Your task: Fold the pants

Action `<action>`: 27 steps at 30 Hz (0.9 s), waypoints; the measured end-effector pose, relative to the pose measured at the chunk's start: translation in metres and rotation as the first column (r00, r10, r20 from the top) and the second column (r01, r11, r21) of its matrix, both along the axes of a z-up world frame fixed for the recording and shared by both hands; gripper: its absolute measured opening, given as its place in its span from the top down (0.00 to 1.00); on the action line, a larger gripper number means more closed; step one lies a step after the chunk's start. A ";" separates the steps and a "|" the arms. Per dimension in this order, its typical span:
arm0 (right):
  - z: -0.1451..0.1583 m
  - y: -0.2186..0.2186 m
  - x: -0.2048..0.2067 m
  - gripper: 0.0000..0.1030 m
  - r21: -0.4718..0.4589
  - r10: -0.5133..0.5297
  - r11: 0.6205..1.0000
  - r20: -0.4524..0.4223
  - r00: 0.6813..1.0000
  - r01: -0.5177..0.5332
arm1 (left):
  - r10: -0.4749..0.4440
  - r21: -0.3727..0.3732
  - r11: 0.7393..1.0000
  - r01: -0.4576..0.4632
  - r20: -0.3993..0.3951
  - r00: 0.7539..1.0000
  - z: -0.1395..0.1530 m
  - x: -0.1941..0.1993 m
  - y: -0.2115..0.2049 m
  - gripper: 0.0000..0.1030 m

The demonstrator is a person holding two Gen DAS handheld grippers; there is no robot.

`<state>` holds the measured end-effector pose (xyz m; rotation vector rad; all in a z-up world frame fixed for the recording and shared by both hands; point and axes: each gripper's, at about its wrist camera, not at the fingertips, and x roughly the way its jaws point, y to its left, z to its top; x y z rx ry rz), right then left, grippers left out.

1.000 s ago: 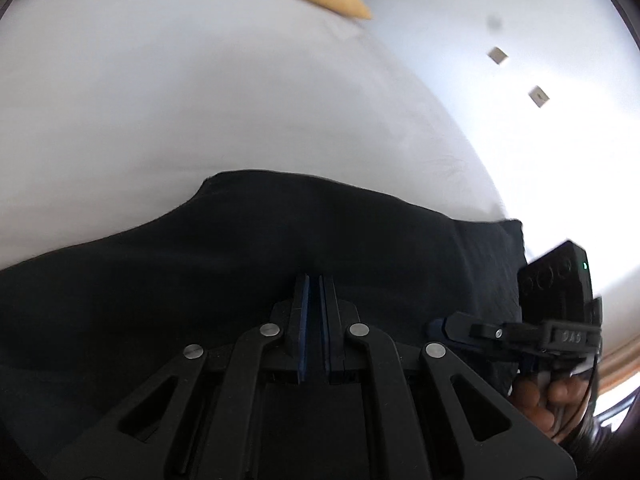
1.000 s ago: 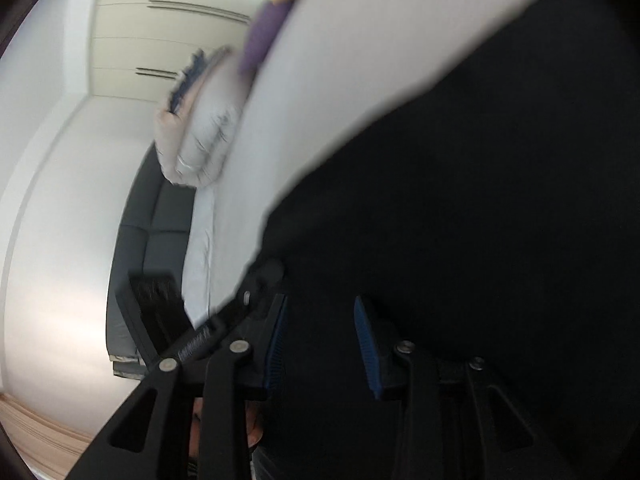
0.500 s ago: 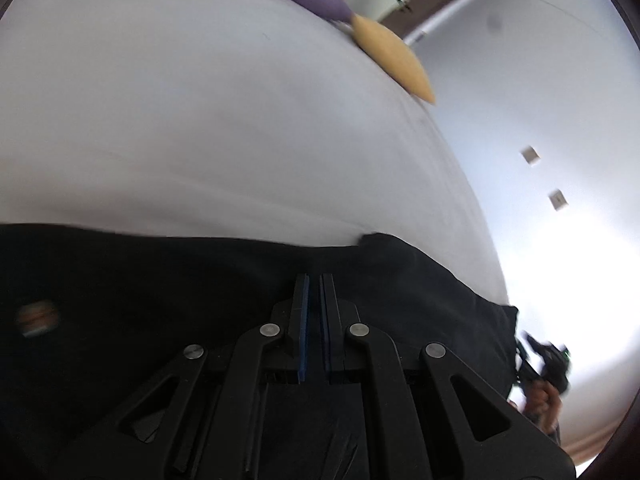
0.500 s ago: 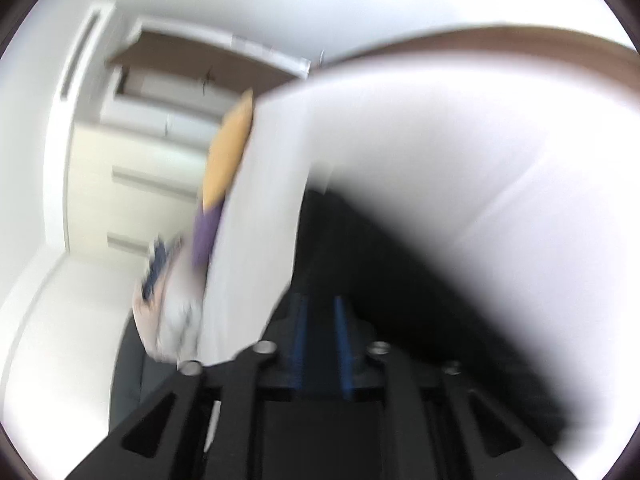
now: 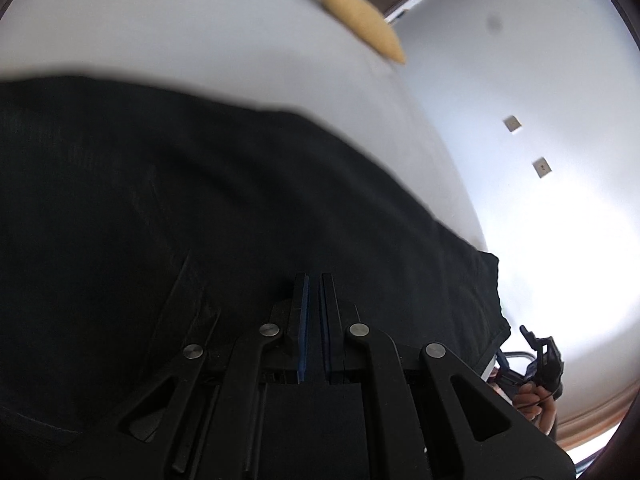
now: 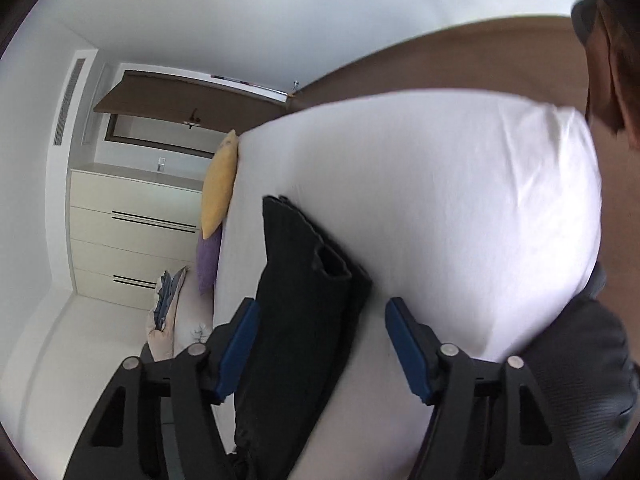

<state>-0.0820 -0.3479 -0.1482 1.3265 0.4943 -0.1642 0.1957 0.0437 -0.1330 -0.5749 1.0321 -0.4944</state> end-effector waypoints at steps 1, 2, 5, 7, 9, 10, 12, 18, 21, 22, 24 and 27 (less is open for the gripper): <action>-0.001 0.000 0.001 0.37 -0.010 0.005 1.000 0.001 1.000 -0.005 | 0.016 -0.037 0.999 -0.017 -0.005 1.000 -0.008 -0.003 0.002 0.96; 0.002 -0.003 -0.006 0.39 -0.005 0.002 1.000 0.003 1.000 -0.002 | 0.026 -0.059 0.998 -0.027 -0.010 1.000 -0.011 -0.004 0.004 0.96; 0.000 -0.007 -0.003 0.42 0.026 0.005 1.000 0.034 0.999 -0.006 | 0.013 -0.050 0.999 -0.014 -0.016 1.000 -0.017 -0.006 0.005 0.96; 0.000 -0.005 0.004 0.50 0.026 0.012 1.000 0.043 0.999 -0.014 | 0.010 -0.040 0.999 -0.011 -0.014 1.000 -0.028 -0.006 -0.002 0.96; -0.005 -0.006 0.001 0.61 0.035 0.001 0.999 0.046 0.999 -0.002 | 0.009 -0.042 0.999 -0.010 -0.012 1.000 -0.030 -0.005 -0.001 0.96; -0.007 -0.007 0.003 0.72 0.044 -0.007 0.999 0.050 0.999 0.005 | 0.007 -0.043 0.999 -0.008 -0.009 1.000 -0.031 -0.005 0.000 0.96; -0.012 -0.009 0.006 0.87 0.057 -0.012 0.998 0.043 0.999 0.009 | 0.006 -0.041 0.999 -0.007 -0.007 1.000 -0.032 -0.003 -0.009 0.96; -0.008 -0.006 0.009 0.93 0.000 -0.007 1.000 0.022 1.000 0.007 | 0.011 -0.042 0.999 -0.011 0.000 1.000 -0.032 -0.004 -0.009 0.96; 0.008 0.003 0.014 0.93 -0.104 0.011 0.995 -0.018 1.000 -0.012 | 0.012 -0.045 0.999 -0.012 0.002 1.000 -0.033 -0.004 -0.021 0.96; 0.015 0.007 0.016 0.94 -0.144 0.024 0.989 -0.028 0.999 -0.027 | 0.013 -0.045 0.999 -0.013 0.003 1.000 -0.033 -0.004 -0.023 0.96; 0.032 0.021 0.022 0.94 -0.235 0.059 0.970 -0.039 0.997 -0.067 | 0.015 -0.048 0.999 -0.015 0.004 1.000 -0.033 -0.004 -0.028 0.96; 0.062 0.057 0.038 0.94 -0.402 0.137 0.902 -0.077 0.988 -0.156 | 0.017 -0.048 0.999 -0.017 0.006 1.000 -0.035 -0.006 -0.032 0.96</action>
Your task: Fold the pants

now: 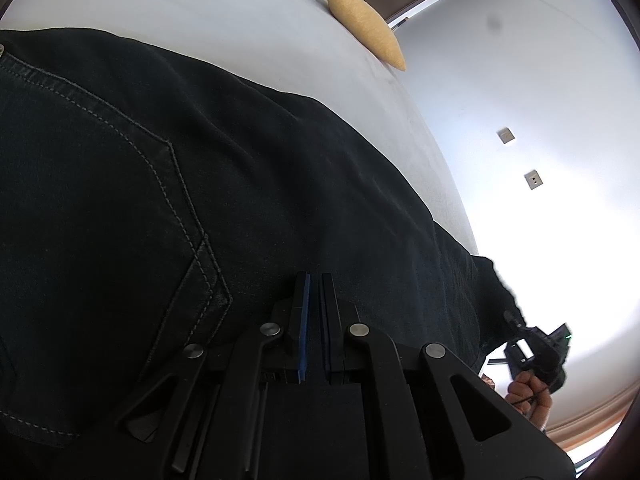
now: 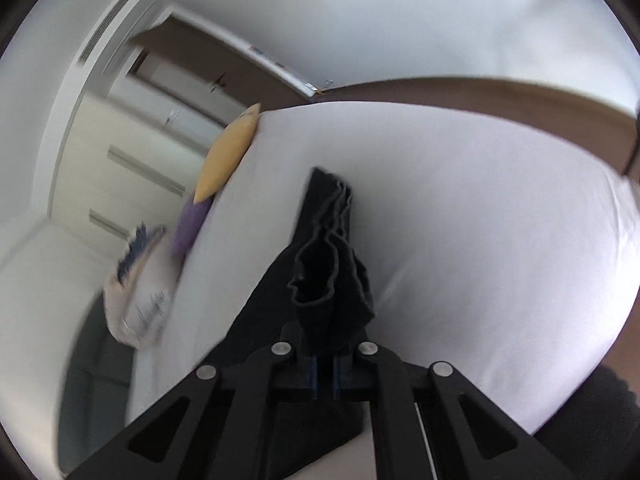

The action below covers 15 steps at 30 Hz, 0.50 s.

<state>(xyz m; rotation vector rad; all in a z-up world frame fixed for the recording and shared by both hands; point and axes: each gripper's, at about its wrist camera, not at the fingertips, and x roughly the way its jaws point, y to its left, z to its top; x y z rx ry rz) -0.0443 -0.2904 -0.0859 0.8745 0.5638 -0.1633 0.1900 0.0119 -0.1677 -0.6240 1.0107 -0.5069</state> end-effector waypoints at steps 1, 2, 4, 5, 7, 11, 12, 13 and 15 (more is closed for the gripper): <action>0.009 0.016 0.006 0.94 -0.065 0.040 0.997 -0.007 0.999 -0.040 | 0.001 -0.001 1.000 -0.001 0.002 1.000 0.000 -0.001 -0.002 0.96; 0.018 0.037 0.013 0.94 -0.141 0.086 0.986 -0.021 0.996 -0.088 | 0.002 -0.002 1.000 -0.002 0.004 1.000 0.000 -0.001 -0.002 0.96; 0.032 0.081 0.025 0.94 -0.285 0.178 0.940 -0.060 0.982 -0.188 | 0.010 -0.012 1.000 -0.010 0.006 1.000 0.000 -0.002 -0.003 0.96; 0.037 0.107 0.030 0.94 -0.357 0.228 0.902 -0.084 0.970 -0.243 | 0.015 -0.015 1.000 -0.015 0.004 1.000 0.001 -0.003 -0.003 0.96; 0.040 0.159 0.038 0.95 -0.490 0.316 0.800 -0.146 0.938 -0.346 | 0.022 -0.025 0.999 -0.023 -0.007 1.000 0.005 -0.005 -0.004 0.93; 0.007 0.246 0.054 0.95 -0.694 0.380 0.524 -0.329 0.865 -0.494 | 0.018 -0.092 0.996 -0.016 0.019 1.000 0.019 -0.010 -0.012 0.37; -0.004 0.254 0.057 0.95 -0.703 0.374 0.488 -0.366 0.852 -0.517 | 0.014 -0.112 0.994 -0.010 0.037 0.999 0.023 -0.011 -0.015 0.19; -0.014 0.260 0.060 0.95 -0.710 0.365 0.458 -0.398 0.842 -0.535 | 0.012 -0.116 0.993 -0.006 0.047 0.999 0.027 -0.013 -0.024 0.10; -0.023 0.265 0.058 0.94 -0.746 0.353 0.409 -0.402 0.845 -0.526 | -0.005 -0.120 0.993 0.009 0.034 0.999 0.029 -0.012 -0.035 0.08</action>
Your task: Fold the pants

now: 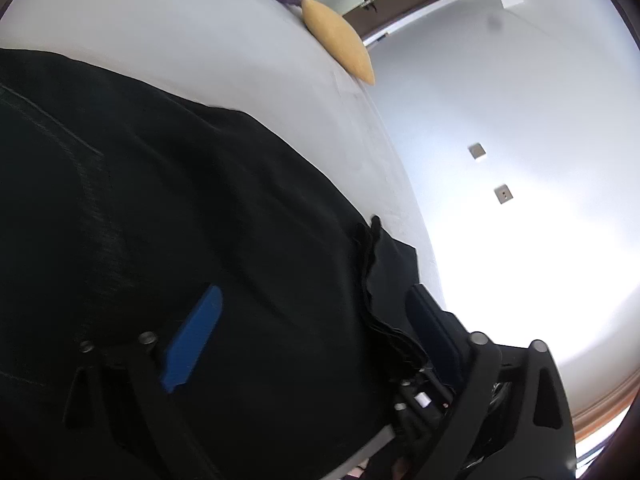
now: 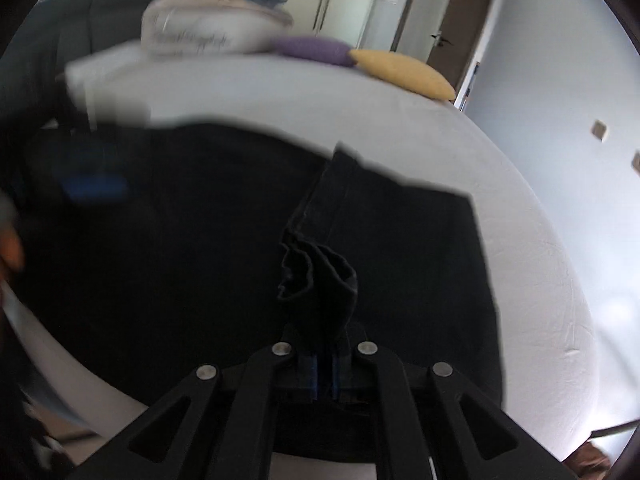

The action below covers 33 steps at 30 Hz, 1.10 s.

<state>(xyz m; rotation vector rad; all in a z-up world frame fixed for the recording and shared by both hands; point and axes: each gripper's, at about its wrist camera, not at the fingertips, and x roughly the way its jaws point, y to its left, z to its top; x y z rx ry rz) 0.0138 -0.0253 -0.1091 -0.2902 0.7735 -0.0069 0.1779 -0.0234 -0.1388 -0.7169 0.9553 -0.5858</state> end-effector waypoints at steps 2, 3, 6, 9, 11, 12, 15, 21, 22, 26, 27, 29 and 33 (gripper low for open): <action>0.002 0.003 -0.003 0.95 -0.039 0.012 0.999 0.017 1.000 -0.011 | -0.030 -0.028 0.999 0.029 -0.038 0.999 -0.004 0.003 -0.014 0.08; 0.003 0.004 -0.004 0.95 -0.049 0.013 0.999 0.023 1.000 -0.012 | -0.034 -0.028 0.999 0.033 -0.045 0.998 -0.004 0.004 -0.020 0.08; 0.007 0.012 -0.012 0.95 -0.116 0.029 0.993 0.061 0.998 -0.022 | -0.095 -0.087 0.992 0.088 -0.087 0.992 -0.005 0.011 -0.043 0.08; 0.011 0.023 -0.020 0.95 -0.165 0.056 0.985 0.090 0.994 -0.040 | -0.154 -0.129 0.982 0.138 -0.117 0.981 -0.004 0.019 -0.067 0.08; 0.015 0.026 -0.022 0.94 -0.193 0.070 0.980 0.103 0.992 -0.049 | -0.171 -0.136 0.979 0.153 -0.132 0.976 -0.005 0.025 -0.080 0.08; 0.016 0.028 -0.023 0.94 -0.201 0.075 0.978 0.104 0.992 -0.053 | -0.185 -0.127 0.978 0.168 -0.143 0.972 -0.006 0.028 -0.088 0.08; 0.018 0.029 -0.026 0.94 -0.207 0.082 0.977 0.104 0.991 -0.060 | -0.198 -0.085 0.979 0.187 -0.156 0.968 -0.008 0.032 -0.103 0.10; 0.022 0.037 -0.031 0.94 -0.238 0.119 0.967 0.114 0.986 -0.090 | -0.240 -0.077 0.970 0.229 -0.185 0.953 -0.016 0.031 -0.120 0.69; 0.022 0.039 -0.032 0.94 -0.242 0.128 0.965 0.112 0.985 -0.098 | -0.238 -0.073 0.971 0.228 -0.193 0.952 -0.019 0.031 -0.120 0.73; 0.020 0.045 -0.034 0.94 -0.270 0.160 0.955 0.106 0.981 -0.127 | -0.215 -0.067 0.976 0.206 -0.182 0.960 -0.020 0.029 -0.114 0.89; 0.018 0.040 -0.032 0.94 -0.275 0.171 0.952 0.104 0.980 -0.137 | -0.209 -0.068 0.978 0.200 -0.178 0.962 -0.020 0.029 -0.112 0.90; 0.019 0.041 -0.031 0.94 -0.291 0.194 0.944 0.104 0.975 -0.157 | -0.200 -0.067 0.979 0.192 -0.168 0.965 -0.018 0.027 -0.100 0.91; 0.021 0.054 -0.033 0.94 -0.325 0.262 0.921 0.102 0.960 -0.217 | -0.179 -0.050 0.984 0.174 -0.143 0.973 -0.008 0.032 -0.079 0.91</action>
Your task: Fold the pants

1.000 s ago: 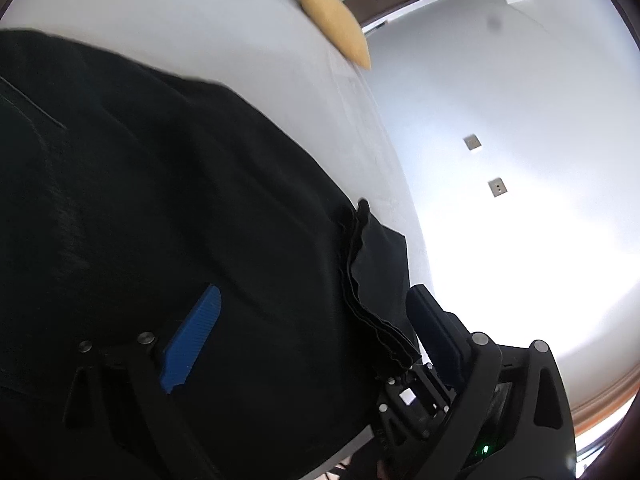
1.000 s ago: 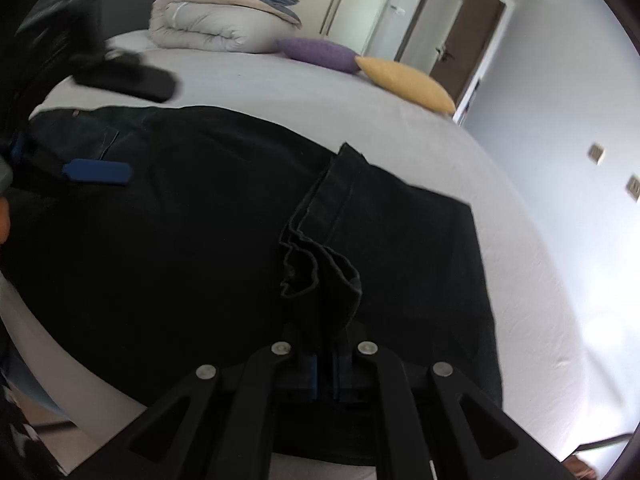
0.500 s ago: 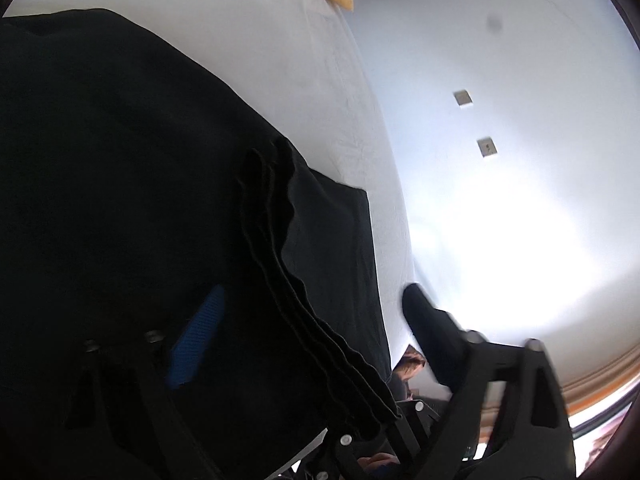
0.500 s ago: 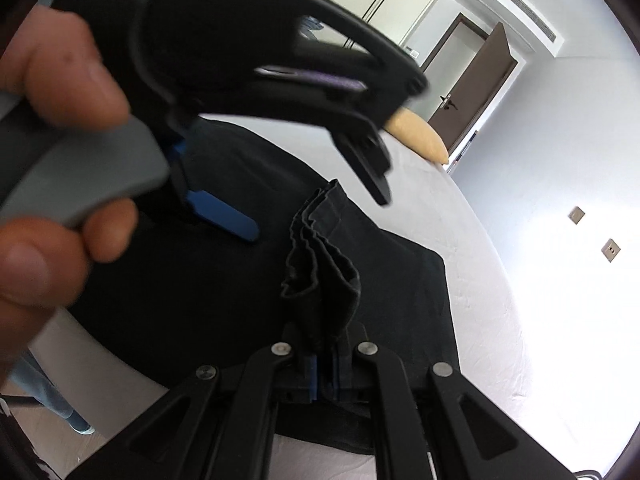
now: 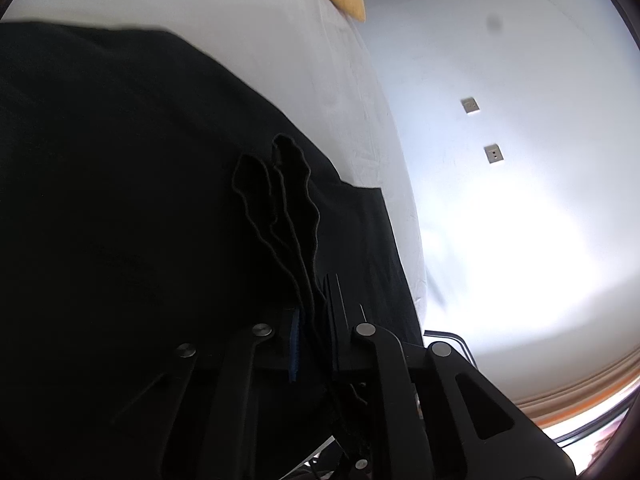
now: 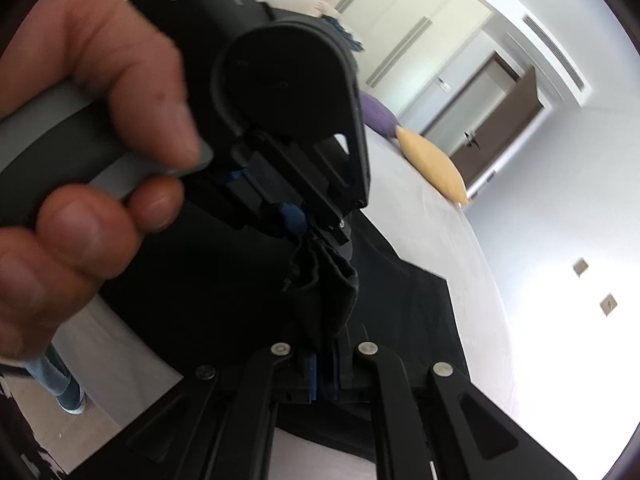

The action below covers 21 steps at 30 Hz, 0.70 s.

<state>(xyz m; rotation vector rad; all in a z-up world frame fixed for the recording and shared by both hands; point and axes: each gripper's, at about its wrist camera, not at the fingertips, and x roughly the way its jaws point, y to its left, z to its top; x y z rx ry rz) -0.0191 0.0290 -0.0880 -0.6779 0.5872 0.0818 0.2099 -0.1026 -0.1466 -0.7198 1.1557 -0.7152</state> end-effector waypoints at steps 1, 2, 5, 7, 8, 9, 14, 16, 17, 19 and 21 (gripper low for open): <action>0.001 0.005 0.000 0.94 -0.008 0.020 1.000 0.002 1.000 -0.020 | 0.005 0.007 1.000 -0.005 0.011 1.000 0.004 0.001 0.009 0.91; 0.002 0.010 0.000 0.94 -0.013 0.039 0.999 0.001 0.999 -0.039 | 0.010 0.014 1.000 -0.011 0.021 1.000 0.007 0.000 0.015 0.91; 0.004 0.026 0.002 0.94 -0.022 0.098 0.995 -0.008 0.995 -0.098 | 0.029 0.045 0.998 -0.031 0.043 0.999 0.025 0.006 0.027 0.91; 0.004 0.037 0.006 0.94 -0.015 0.136 0.991 -0.025 0.990 -0.137 | 0.044 0.061 0.997 -0.047 0.053 0.998 0.031 0.008 0.046 0.91; 0.003 0.041 0.008 0.94 -0.012 0.150 0.989 -0.031 0.988 -0.151 | 0.052 0.066 0.996 -0.055 0.055 0.997 0.032 0.010 0.052 0.91; 0.003 0.045 0.011 0.94 -0.009 0.162 0.987 -0.037 0.986 -0.163 | 0.059 0.072 0.995 -0.063 0.057 0.997 0.032 0.011 0.065 0.91; -0.004 0.055 0.025 0.94 0.007 0.194 0.981 -0.083 0.978 -0.194 | 0.087 0.100 0.991 -0.093 0.057 0.995 0.031 0.018 0.104 0.91; -0.007 0.057 0.029 0.94 0.011 0.198 0.980 -0.099 0.975 -0.198 | 0.102 0.099 0.989 -0.107 0.051 0.993 0.026 0.017 0.111 0.91; -0.007 0.055 0.031 0.94 0.013 0.199 0.980 -0.104 0.975 -0.198 | 0.108 0.099 0.989 -0.112 0.047 0.993 0.023 0.018 0.116 0.91; -0.010 0.053 0.034 0.94 0.014 0.198 0.980 -0.119 0.973 -0.198 | 0.117 0.101 0.988 -0.121 0.042 0.992 0.019 0.021 0.124 0.91; -0.013 0.050 0.036 0.94 0.014 0.200 0.980 -0.130 0.971 -0.200 | 0.122 0.111 0.986 -0.126 0.042 0.992 0.015 0.023 0.129 0.91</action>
